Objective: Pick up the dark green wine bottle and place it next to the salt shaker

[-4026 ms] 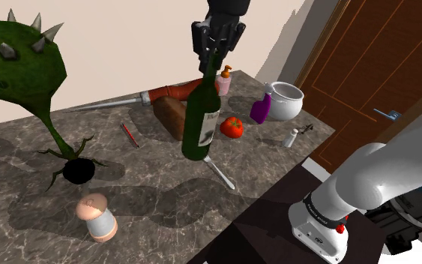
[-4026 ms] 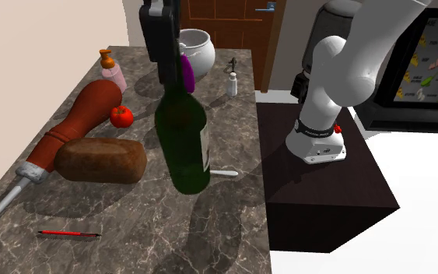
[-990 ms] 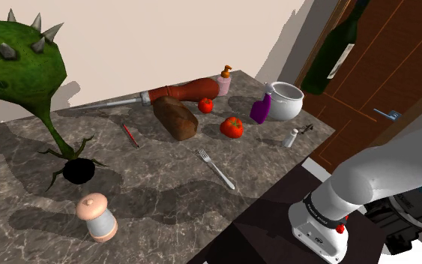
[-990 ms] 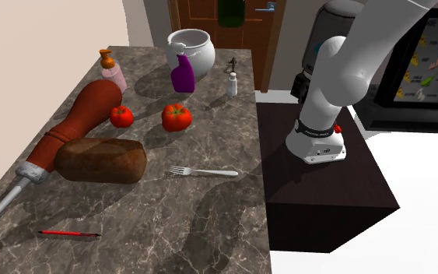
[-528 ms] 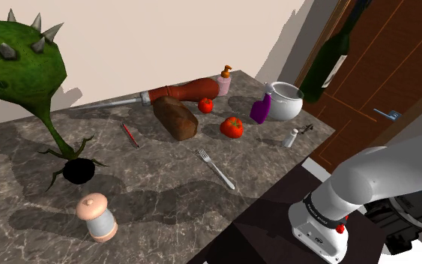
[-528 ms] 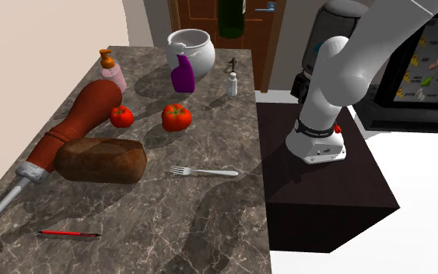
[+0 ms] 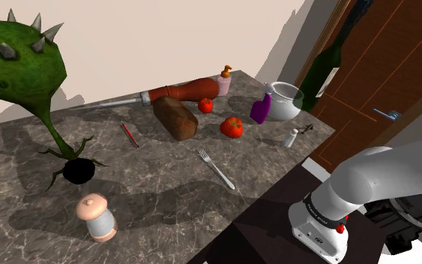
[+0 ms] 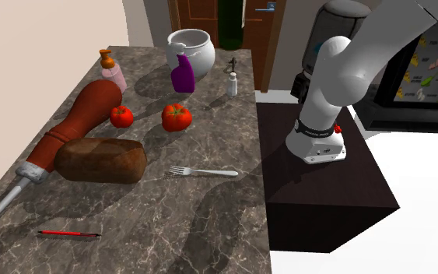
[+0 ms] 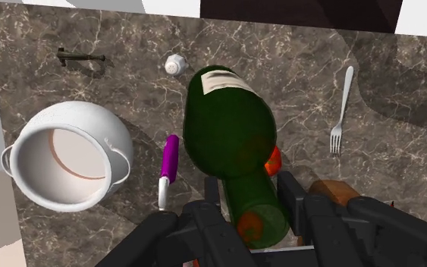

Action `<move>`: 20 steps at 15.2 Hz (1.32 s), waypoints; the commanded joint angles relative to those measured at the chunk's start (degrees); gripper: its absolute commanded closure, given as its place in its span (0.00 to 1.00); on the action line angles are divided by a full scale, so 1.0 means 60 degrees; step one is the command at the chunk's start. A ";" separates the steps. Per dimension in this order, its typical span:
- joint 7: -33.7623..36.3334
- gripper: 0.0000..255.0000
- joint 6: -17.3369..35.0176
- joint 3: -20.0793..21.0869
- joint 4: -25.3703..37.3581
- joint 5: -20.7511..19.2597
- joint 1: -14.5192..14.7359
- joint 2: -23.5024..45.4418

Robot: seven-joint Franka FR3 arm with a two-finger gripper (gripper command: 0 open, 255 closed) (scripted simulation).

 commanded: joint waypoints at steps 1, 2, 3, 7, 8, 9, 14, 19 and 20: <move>0.0021 1.00 0.0257 0.0013 -0.0412 -0.0032 -0.0021 -0.0167; 0.0030 1.00 0.0385 0.0018 -0.0617 -0.0047 -0.0032 -0.0245; 0.0039 1.00 0.0511 0.0021 -0.0818 -0.0062 -0.0042 -0.0321; 0.0068 1.00 0.1009 0.0026 -0.1592 -0.0120 -0.0085 -0.0602; 0.0074 1.00 0.1132 0.0025 -0.1779 -0.0134 -0.0096 -0.0666; 0.0080 1.00 0.1254 0.0024 -0.1963 -0.0148 -0.0106 -0.0729; 0.0103 1.00 0.1860 0.0006 -0.2848 -0.0217 -0.0158 -0.1013; 0.0119 1.00 0.2459 -0.0026 -0.3679 -0.0285 -0.0208 -0.1248; 0.0121 1.00 0.2579 -0.0035 -0.3840 -0.0298 -0.0218 -0.1289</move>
